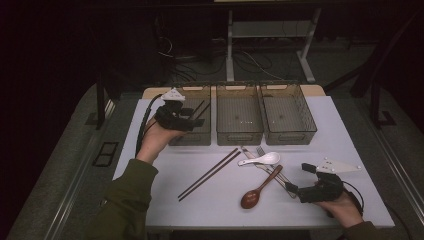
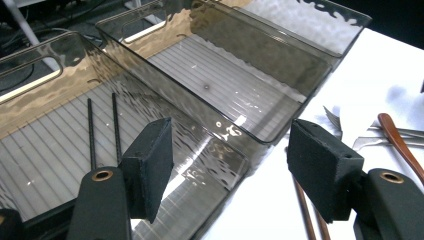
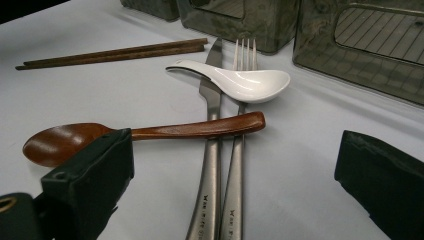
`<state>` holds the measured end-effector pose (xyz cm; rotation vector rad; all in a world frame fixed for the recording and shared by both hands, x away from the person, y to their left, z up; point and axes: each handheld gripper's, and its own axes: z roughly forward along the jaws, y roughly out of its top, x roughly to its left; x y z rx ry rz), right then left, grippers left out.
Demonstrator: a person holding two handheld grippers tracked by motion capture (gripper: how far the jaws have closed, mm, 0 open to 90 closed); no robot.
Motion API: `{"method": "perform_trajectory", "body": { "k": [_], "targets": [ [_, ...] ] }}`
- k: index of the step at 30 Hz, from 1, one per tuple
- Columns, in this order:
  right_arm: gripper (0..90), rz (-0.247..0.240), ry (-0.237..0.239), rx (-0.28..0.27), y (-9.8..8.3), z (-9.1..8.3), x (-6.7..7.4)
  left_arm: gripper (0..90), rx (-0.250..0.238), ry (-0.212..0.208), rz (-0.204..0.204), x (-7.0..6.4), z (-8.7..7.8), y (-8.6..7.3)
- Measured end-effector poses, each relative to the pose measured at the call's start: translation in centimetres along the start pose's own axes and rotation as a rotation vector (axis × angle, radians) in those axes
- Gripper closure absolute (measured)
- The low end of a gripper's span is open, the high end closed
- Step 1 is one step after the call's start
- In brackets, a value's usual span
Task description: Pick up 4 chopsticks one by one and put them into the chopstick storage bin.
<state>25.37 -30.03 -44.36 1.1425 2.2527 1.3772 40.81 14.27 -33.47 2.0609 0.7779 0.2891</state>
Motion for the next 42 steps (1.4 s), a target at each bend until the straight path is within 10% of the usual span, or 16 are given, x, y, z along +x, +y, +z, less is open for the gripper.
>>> {"method": "perform_trajectory", "body": {
  "k": [42],
  "targets": [
    [2.2,0.003,-0.005,-0.008,0.0,-0.1,0.0,27.5,-0.028,-0.050,-0.005,-6.7,-1.3,-10.0]
  ]
}}
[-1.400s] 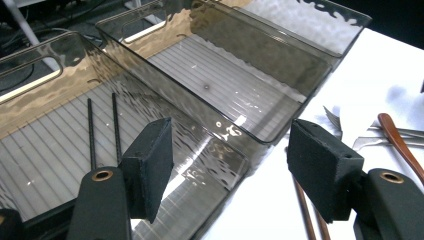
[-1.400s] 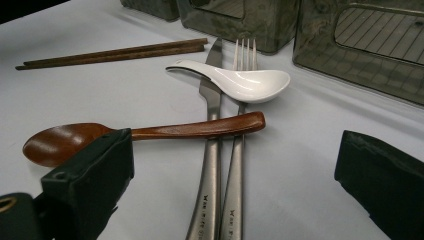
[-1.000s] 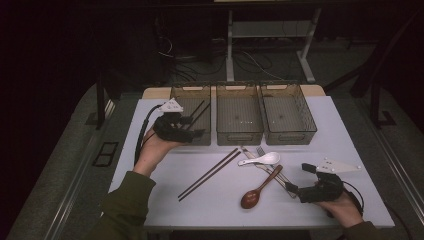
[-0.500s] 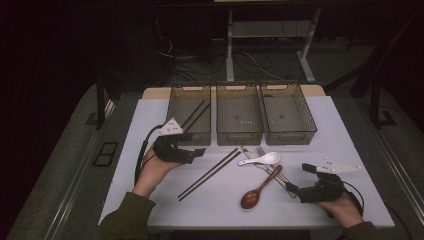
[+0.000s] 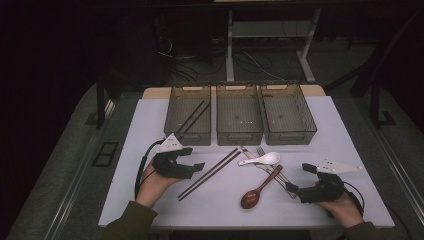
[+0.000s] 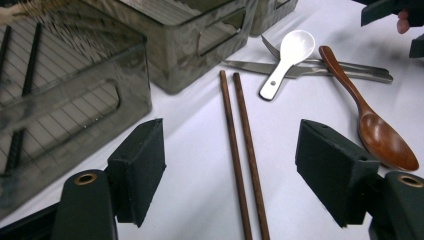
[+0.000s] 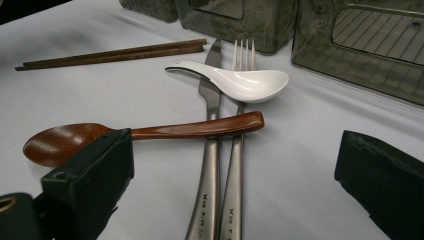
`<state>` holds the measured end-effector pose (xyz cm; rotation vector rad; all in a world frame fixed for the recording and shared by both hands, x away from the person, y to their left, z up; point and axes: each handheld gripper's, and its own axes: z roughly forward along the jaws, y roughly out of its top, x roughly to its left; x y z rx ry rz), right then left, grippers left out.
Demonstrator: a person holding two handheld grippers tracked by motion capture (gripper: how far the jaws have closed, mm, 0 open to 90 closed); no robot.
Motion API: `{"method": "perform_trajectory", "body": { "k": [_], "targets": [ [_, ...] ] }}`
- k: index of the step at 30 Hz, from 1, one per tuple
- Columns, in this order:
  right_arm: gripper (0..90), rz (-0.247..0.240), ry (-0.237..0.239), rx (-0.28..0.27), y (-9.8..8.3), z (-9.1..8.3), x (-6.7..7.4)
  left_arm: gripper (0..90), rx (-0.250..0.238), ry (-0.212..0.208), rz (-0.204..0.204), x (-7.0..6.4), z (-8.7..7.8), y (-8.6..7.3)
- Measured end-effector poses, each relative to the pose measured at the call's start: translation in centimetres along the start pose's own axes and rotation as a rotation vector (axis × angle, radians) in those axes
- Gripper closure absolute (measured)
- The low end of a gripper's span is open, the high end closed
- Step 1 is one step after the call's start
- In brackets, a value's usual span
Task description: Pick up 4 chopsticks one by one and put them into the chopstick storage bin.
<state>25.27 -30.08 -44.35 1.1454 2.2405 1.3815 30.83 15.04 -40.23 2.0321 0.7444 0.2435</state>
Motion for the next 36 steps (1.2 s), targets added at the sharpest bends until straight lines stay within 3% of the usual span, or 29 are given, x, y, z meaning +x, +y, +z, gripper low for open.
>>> {"method": "perform_trajectory", "body": {
  "k": [5,10,14,20,36],
  "targets": [
    [2.1,-0.001,0.001,0.001,0.0,0.0,0.0,35.1,-0.001,-0.003,-0.008,-0.4,0.0,-1.1],
    [2.1,-0.001,0.000,0.002,0.0,0.0,0.0,48.6,0.017,-0.010,-0.003,-0.5,0.5,-1.8],
    [2.2,-0.003,-0.001,0.002,0.0,0.0,0.0,56.9,0.066,0.005,-0.001,-0.4,1.3,-2.3],
    [2.2,-0.005,-0.001,0.002,0.0,0.1,0.0,67.2,0.093,-0.027,-0.023,-0.2,1.9,-2.6],
    [2.1,-0.004,-0.003,0.002,0.0,0.1,0.1,77.2,0.163,-0.057,-0.026,-0.4,3.7,-3.3]
  ]
}}
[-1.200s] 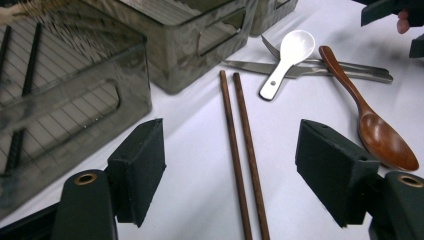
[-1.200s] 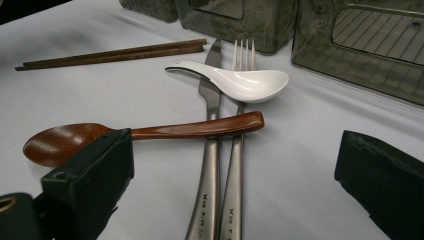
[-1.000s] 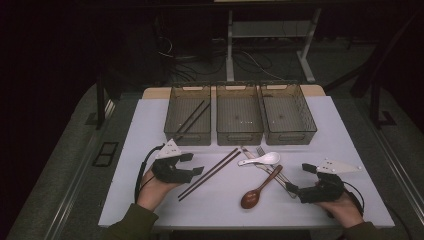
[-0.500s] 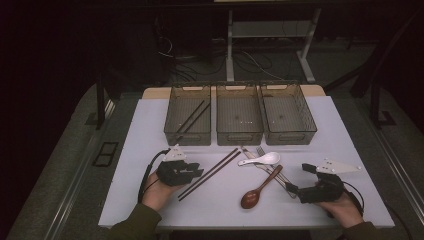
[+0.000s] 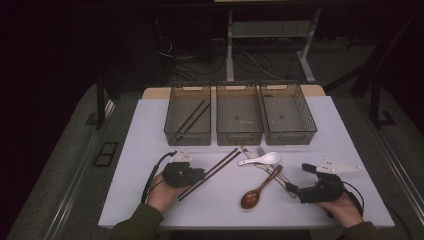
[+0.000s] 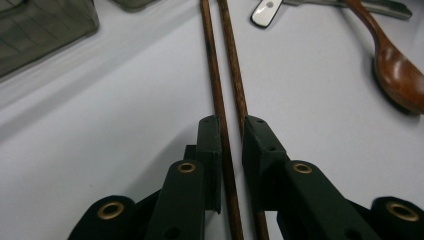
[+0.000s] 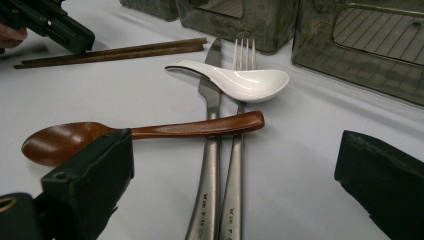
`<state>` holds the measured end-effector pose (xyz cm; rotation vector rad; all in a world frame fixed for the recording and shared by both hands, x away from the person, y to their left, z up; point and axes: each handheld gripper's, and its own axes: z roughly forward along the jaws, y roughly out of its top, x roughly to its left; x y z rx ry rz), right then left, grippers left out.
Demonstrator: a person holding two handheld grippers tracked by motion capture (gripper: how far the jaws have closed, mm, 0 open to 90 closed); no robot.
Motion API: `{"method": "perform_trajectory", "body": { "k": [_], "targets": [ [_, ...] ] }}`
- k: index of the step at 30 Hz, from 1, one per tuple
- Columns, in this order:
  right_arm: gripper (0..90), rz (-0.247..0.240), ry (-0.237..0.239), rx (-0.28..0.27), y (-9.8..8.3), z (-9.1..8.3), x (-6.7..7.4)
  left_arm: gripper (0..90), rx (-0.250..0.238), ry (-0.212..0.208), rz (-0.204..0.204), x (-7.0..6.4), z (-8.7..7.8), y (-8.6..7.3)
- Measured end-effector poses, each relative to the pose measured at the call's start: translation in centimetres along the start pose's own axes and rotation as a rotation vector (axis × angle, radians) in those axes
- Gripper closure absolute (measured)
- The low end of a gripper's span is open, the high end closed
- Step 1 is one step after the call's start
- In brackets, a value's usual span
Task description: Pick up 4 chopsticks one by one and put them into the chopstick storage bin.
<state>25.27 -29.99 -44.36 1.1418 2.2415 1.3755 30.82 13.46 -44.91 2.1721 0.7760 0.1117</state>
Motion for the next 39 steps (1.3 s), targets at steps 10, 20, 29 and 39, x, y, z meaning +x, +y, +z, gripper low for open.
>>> {"method": "perform_trajectory", "body": {
  "k": [10,20,29,39],
  "targets": [
    [2.2,0.000,-0.001,0.000,0.00,-0.01,-0.01,81.0,0.016,0.017,0.007,-0.15,0.31,-0.07],
    [2.1,0.000,-0.002,0.000,0.00,-0.01,0.00,83.9,0.024,0.049,0.026,-0.48,0.34,0.01],
    [2.1,0.000,-0.002,-0.001,0.01,-0.03,0.01,84.5,0.024,0.069,0.000,-0.74,0.36,0.07],
    [2.1,0.001,-0.002,-0.001,0.01,-0.06,-0.01,84.7,0.010,0.076,0.009,-0.61,-0.35,0.28]
  ]
}}
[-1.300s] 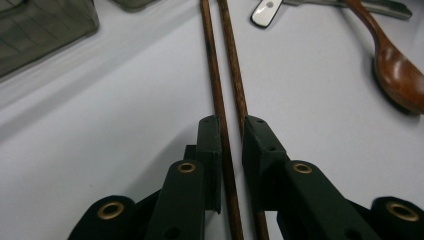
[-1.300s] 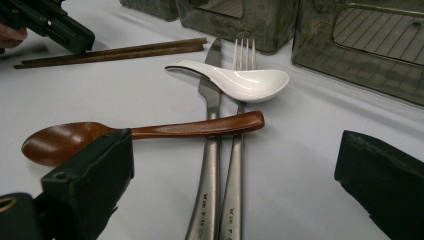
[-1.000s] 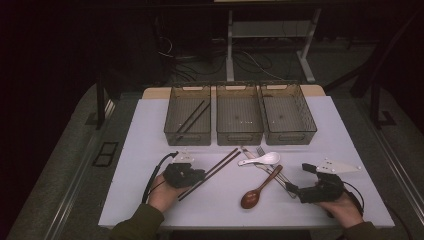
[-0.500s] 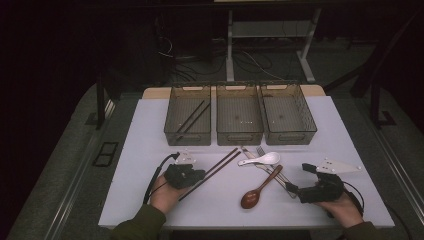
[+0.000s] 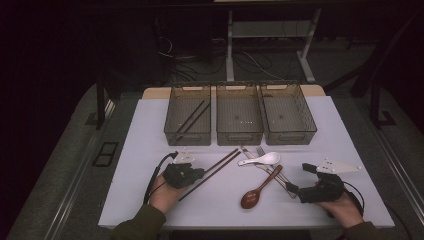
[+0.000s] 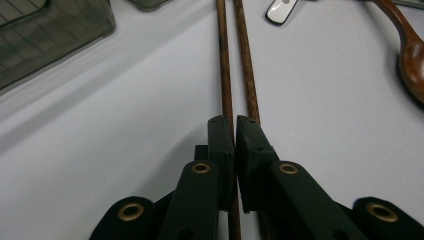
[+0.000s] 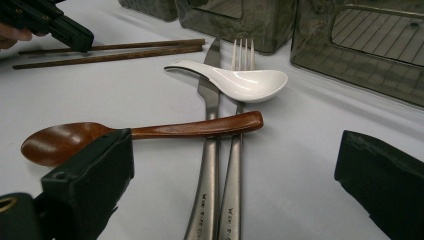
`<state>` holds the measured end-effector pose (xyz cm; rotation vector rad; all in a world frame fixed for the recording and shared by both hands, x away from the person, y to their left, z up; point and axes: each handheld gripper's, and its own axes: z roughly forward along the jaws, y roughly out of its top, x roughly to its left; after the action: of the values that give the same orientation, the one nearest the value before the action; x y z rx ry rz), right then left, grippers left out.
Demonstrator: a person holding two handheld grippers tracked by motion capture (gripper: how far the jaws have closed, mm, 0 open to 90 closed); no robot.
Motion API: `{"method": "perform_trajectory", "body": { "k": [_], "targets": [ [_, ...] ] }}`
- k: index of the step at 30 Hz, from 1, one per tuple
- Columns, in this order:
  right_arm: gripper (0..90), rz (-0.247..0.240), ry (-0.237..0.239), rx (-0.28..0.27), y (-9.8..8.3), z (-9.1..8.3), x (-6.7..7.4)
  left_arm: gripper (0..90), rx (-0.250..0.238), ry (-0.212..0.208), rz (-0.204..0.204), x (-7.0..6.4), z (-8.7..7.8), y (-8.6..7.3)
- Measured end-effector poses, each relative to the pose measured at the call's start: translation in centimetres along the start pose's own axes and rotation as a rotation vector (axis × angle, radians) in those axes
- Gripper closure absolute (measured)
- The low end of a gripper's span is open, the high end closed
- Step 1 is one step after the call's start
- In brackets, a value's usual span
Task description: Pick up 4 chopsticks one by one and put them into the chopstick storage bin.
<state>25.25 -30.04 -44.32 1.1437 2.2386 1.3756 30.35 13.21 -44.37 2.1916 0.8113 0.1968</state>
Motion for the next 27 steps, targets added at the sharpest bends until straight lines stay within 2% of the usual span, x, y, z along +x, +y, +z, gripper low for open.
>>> {"method": "perform_trajectory", "body": {
  "k": [10,23,27],
  "targets": [
    [2.2,0.002,0.001,0.000,0.0,0.0,0.0,84.7,-0.029,-0.025,0.006,0.1,-1.0,0.3],
    [2.1,0.002,0.002,0.000,0.0,0.0,0.0,84.7,-0.062,-0.090,0.009,0.0,-2.8,1.0],
    [2.2,0.002,0.002,0.000,0.0,0.0,0.0,84.7,-0.089,-0.096,0.006,0.0,-3.5,1.2]
  ]
}}
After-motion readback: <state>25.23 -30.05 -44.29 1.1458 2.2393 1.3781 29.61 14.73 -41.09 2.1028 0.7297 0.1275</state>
